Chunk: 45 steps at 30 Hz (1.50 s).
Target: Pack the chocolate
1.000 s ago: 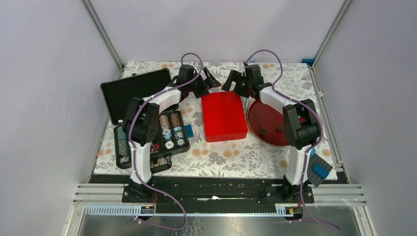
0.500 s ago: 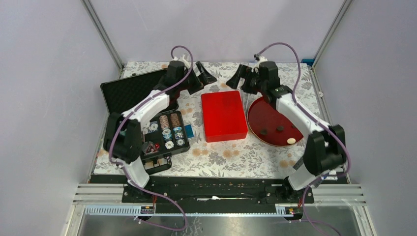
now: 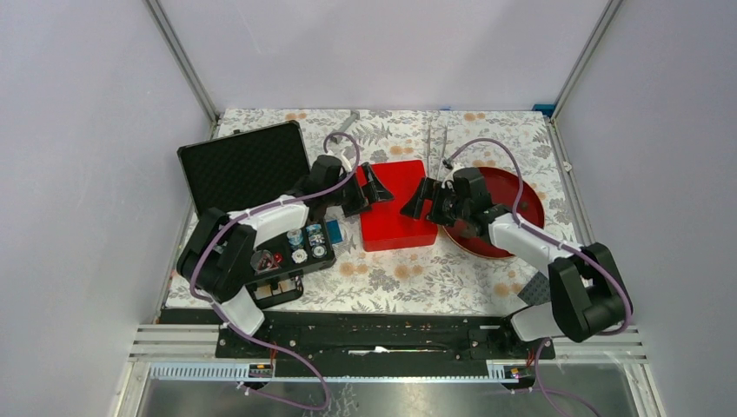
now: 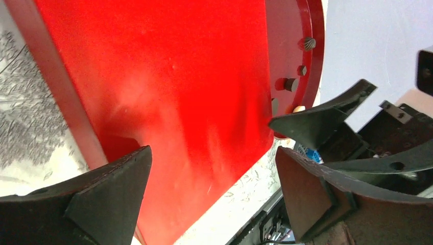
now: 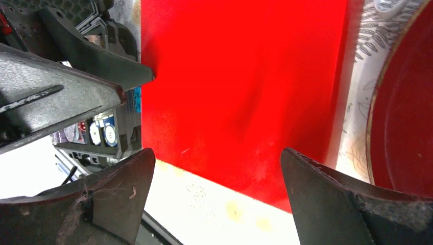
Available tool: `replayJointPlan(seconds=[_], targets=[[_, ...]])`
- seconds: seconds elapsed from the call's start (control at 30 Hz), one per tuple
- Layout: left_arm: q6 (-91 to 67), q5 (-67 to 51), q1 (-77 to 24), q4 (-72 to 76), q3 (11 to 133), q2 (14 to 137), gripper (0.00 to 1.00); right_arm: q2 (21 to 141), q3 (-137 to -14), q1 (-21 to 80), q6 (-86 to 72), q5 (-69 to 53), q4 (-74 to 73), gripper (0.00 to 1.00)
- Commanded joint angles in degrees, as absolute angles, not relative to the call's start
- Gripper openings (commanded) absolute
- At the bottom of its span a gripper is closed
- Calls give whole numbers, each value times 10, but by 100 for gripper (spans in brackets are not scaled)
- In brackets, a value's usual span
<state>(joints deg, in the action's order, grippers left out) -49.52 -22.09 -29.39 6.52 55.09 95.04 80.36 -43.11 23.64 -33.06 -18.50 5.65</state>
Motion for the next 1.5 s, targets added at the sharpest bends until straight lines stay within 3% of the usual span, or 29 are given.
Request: replayJointPlan(seconds=[0.0,0.13,0.37,0.5,0.7,0.93,1.13,1.47], targets=[[-469,-177,-306,14,590,865,99,712,-494,238,-299,-139,-22,100],[-460,-166,-309,-7,612,842,99,692,-507,238,-294,-129,-28,100],[-416,-127,-315,-92,629,782,99,769,-393,238,-321,-157,55,100],[-357,-92,-315,-185,641,720,99,793,-410,239,-307,-172,16,100],[-306,14,-315,-297,583,573,99,674,-535,239,-248,-43,-120,100],[-341,153,-314,-383,548,403,99,648,-663,239,-217,205,-257,100],[-402,327,-314,-526,574,391,99,595,-616,239,-205,297,-284,100],[-386,363,-314,-520,582,418,99,539,-519,239,-243,328,-280,100]])
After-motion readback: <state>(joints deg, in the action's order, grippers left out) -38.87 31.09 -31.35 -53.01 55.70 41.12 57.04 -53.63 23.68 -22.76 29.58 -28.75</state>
